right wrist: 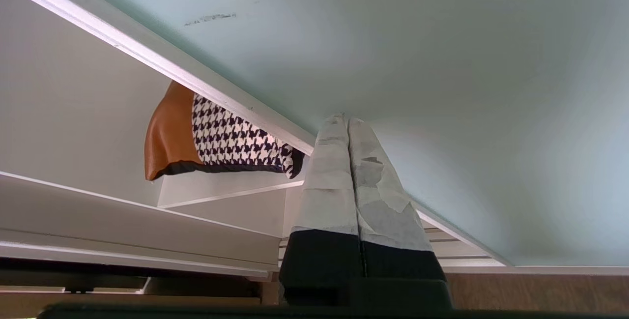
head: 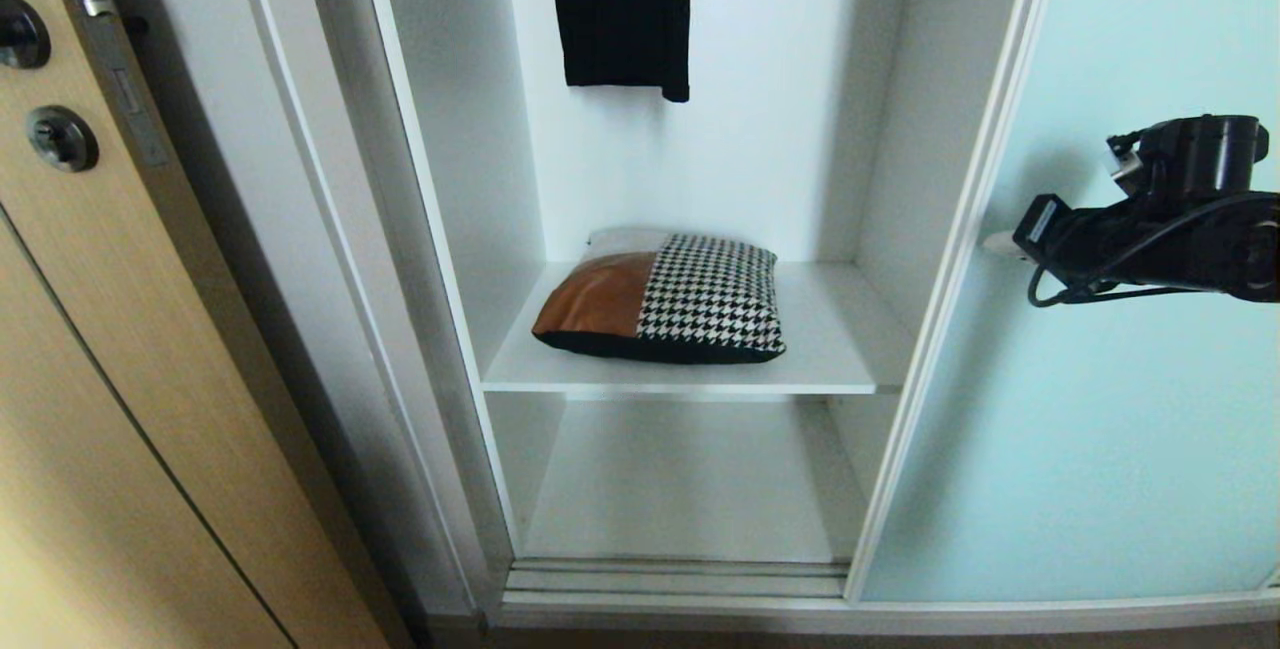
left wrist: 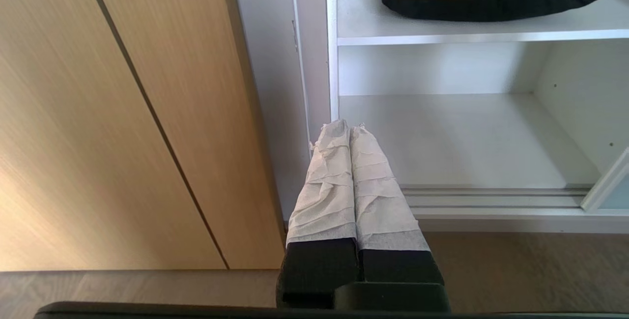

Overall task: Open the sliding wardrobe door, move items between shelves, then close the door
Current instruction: Close the door

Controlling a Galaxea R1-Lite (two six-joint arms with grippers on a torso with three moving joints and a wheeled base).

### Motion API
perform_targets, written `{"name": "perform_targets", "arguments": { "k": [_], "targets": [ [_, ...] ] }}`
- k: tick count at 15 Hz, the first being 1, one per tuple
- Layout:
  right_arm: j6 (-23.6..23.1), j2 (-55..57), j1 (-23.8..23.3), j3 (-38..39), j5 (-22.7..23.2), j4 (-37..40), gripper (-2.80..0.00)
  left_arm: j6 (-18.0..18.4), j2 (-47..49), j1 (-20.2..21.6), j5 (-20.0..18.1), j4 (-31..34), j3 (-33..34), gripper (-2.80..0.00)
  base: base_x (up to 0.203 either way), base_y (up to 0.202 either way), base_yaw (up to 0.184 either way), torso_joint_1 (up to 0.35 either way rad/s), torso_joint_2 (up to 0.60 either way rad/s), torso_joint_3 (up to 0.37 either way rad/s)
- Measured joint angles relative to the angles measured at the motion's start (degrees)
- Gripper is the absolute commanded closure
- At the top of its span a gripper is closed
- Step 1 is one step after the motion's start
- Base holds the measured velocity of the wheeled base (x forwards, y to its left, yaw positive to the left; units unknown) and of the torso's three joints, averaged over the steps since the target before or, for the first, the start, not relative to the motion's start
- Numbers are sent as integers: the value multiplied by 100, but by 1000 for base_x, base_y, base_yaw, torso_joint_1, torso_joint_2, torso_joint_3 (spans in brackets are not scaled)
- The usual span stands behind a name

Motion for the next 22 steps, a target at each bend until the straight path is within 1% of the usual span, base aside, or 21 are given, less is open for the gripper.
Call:
{"name": "perform_targets", "arguments": {
  "k": [4, 15, 19, 22],
  "targets": [
    [4, 54, 13, -72, -2, 29, 0, 2, 0, 0, 2, -1, 0, 0, 0, 0, 0, 0, 0, 0],
    [4, -36, 278, 157, -45, 55, 0, 4, 0, 0, 1, -1, 0, 0, 0, 0, 0, 0, 0, 0],
    [2, -21, 492, 122, -253, 57, 0, 4, 0, 0, 2, 0, 0, 0, 0, 0, 0, 0, 0, 0],
    [-7, -23, 794, 118, -491, 44, 0, 4, 0, 0, 1, -1, 0, 0, 0, 0, 0, 0, 0, 0]
  ]
}}
